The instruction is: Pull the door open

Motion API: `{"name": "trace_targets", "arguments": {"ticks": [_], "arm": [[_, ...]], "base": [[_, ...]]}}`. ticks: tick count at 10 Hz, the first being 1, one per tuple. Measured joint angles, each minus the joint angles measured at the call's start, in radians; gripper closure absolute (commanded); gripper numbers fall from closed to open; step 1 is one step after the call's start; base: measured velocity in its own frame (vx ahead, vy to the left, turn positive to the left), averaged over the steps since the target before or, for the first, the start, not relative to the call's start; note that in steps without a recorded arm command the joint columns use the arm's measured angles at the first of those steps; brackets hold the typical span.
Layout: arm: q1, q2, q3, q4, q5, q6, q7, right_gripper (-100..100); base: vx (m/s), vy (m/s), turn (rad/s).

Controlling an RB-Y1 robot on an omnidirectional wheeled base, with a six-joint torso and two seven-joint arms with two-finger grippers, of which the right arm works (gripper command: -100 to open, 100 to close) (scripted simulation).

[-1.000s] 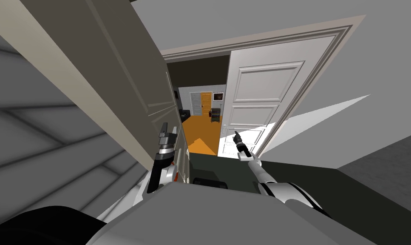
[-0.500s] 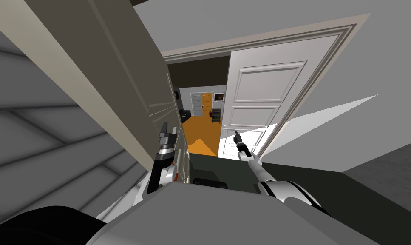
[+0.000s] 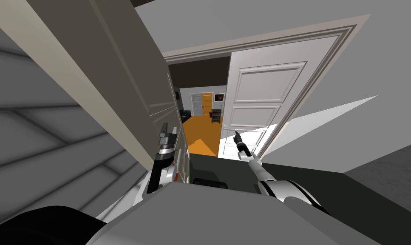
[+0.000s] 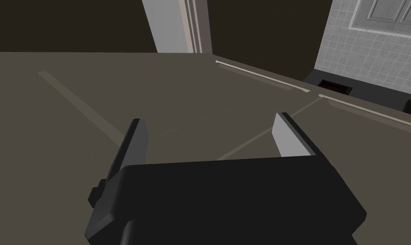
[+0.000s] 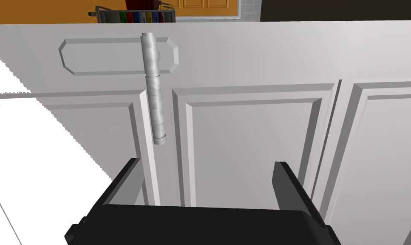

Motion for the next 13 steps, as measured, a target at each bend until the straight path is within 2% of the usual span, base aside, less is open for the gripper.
{"name": "trace_targets", "arguments": {"ticks": [13], "arm": [[-0.013,-0.004,0.000,0.024,-0.002,-0.002,-0.004,-100]], "base": [[0.009,-0.004,0.008]]}}
